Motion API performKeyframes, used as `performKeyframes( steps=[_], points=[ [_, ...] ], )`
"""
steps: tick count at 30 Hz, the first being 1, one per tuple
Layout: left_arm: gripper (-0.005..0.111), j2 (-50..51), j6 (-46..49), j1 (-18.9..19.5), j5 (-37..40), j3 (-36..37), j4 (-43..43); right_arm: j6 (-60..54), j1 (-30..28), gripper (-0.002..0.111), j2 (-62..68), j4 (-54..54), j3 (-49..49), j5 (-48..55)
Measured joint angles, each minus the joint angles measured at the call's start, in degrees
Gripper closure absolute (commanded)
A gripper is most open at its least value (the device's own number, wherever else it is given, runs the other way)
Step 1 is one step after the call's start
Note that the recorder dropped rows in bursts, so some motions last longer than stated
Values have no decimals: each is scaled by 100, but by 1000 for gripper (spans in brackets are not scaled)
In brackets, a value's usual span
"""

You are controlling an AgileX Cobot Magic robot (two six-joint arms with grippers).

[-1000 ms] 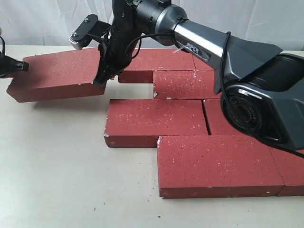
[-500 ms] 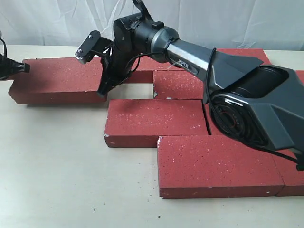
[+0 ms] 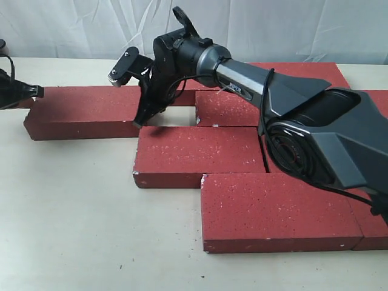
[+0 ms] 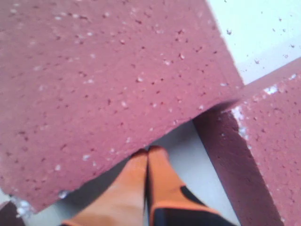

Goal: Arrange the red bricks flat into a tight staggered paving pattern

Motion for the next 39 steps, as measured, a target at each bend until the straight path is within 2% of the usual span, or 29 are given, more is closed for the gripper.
performKeyframes(
  steps=[15, 24, 28, 32, 36, 39],
  points=[
    [107, 0, 89, 0, -8, 0, -102, 227, 0, 109, -340, -190, -11, 283],
    [107, 0, 139, 0, -41, 0, -112, 250, -40, 109, -210, -14, -20, 47],
    [107, 0, 150, 0, -51, 0, -112, 589, -49, 109, -142, 240, -20, -94],
    [107, -55, 150, 0, -3, 0, -112, 748, -49, 109, -277, 428, -20, 362],
    [107, -353, 150, 0, 285, 0, -112, 672, -49, 109, -712, 531, -20, 1450],
    [107, -530, 280, -89, 437, 0, -365, 494, -49, 109, -997, 594, -20, 1882]
  ],
)
